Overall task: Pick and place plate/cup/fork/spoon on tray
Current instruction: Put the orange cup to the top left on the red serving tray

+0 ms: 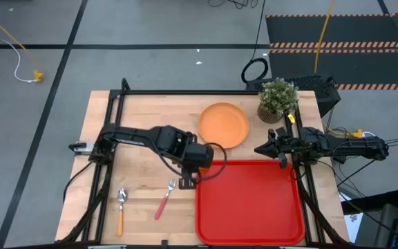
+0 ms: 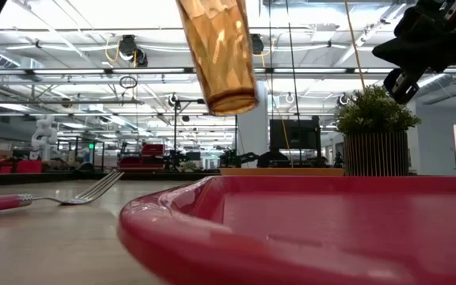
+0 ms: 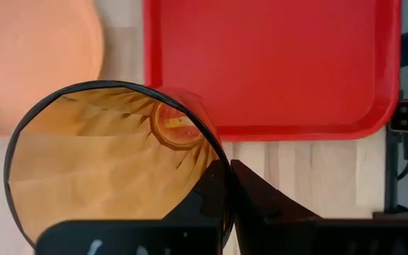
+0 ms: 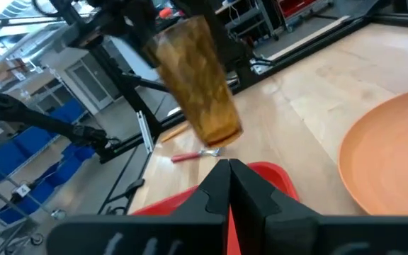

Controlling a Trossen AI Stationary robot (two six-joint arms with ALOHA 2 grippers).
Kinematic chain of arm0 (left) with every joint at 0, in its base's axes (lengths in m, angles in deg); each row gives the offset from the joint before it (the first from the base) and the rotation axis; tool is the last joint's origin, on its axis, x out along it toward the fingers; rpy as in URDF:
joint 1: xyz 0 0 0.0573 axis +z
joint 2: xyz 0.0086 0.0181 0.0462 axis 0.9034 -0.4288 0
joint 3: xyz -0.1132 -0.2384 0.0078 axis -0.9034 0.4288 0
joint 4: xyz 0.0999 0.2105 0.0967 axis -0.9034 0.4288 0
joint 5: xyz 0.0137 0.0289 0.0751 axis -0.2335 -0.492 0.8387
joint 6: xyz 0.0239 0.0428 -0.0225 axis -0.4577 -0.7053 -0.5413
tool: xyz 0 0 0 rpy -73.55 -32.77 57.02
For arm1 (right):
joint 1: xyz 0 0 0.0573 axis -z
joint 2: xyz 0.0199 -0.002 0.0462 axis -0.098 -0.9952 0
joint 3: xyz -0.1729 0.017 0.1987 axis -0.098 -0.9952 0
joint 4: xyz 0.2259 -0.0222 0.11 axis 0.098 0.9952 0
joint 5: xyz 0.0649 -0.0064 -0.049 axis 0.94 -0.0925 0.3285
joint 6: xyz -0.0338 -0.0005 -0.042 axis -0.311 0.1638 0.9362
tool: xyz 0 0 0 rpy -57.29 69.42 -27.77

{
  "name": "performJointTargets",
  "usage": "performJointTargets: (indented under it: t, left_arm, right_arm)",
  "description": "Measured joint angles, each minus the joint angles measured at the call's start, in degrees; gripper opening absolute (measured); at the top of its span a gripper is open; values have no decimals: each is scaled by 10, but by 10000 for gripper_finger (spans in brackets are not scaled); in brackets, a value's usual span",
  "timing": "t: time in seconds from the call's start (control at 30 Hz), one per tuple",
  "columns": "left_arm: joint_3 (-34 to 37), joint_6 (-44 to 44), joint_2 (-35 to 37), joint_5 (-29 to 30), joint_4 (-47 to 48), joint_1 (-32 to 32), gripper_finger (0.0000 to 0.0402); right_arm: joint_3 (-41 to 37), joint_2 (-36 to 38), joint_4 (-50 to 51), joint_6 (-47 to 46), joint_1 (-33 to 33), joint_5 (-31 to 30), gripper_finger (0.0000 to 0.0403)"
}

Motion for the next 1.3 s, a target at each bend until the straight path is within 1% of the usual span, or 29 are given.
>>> performJointTargets:
  t: [0.17,0.33,0.67,0.87,1.03,1.3]
  left_arm:
    - [0,-15,-18,6,-25,-12,7]
    - [1,-16,-50,4,-26,-15,7]
    - [1,-46,-96,9,-48,-15,12]
    - [0,-45,-105,9,-48,-15,9]
    - [0,-55,-114,21,-46,-15,28]
    - [1,-61,-124,24,-62,-13,35]
  right_arm:
    - [0,0,7,0,0,13,0]
    - [0,2,2,-1,0,27,0]
    - [0,5,5,-23,0,28,0]
    - [0,5,5,-38,0,28,0]
    - [0,5,5,-38,0,28,0]
    - [0,5,4,-45,0,28,0]
